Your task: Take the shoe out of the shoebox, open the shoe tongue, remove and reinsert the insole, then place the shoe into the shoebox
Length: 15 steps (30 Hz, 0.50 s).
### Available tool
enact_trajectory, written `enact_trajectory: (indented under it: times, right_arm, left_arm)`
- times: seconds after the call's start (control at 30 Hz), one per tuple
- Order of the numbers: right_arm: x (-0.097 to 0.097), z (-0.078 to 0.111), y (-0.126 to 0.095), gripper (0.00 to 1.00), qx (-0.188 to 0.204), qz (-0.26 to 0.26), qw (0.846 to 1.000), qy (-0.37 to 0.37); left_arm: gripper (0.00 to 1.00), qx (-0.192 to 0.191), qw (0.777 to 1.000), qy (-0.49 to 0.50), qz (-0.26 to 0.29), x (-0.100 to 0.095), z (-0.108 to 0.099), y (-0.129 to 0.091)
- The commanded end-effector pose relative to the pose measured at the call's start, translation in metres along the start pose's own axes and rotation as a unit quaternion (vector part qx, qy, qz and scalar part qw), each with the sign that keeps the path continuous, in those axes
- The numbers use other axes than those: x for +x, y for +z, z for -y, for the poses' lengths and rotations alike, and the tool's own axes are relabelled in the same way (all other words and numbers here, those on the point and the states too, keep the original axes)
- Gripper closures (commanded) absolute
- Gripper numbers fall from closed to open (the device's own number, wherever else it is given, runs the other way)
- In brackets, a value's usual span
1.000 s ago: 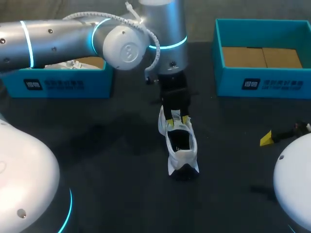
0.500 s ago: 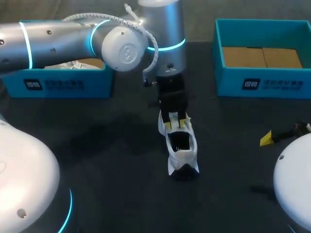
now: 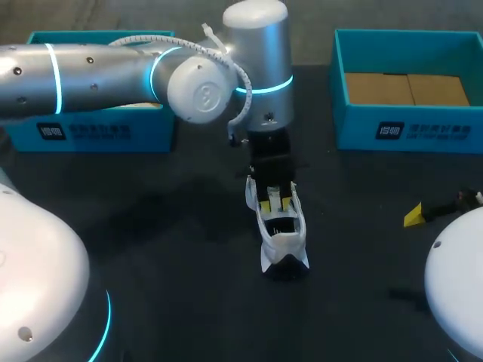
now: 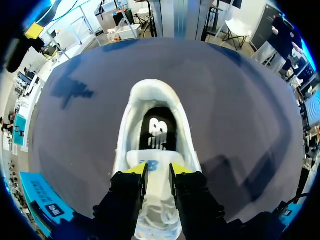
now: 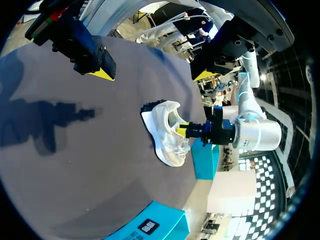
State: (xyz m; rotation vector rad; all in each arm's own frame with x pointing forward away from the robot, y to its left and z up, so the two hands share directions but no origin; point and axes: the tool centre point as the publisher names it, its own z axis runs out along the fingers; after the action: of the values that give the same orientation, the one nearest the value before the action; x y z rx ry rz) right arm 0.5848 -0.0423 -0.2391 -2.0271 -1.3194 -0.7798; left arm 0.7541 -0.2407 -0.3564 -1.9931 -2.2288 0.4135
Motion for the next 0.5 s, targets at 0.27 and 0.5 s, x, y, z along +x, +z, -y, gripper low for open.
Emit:
enact_trajectory:
  times: [0.27, 0.5]
  right_arm:
    - [0.001, 0.001, 0.000, 0.00, -0.001, 0.002, 1.000, 0.001]
    - [0.001, 0.001, 0.000, 0.00, -0.001, 0.002, 1.000, 0.001]
  left_arm:
    - [0.71, 0.009, 1.000, -0.013, -0.012, 0.004, -0.008, 0.015]
    - [0.73, -0.002, 0.999, -0.011, 0.033, 0.001, -0.005, -0.031]
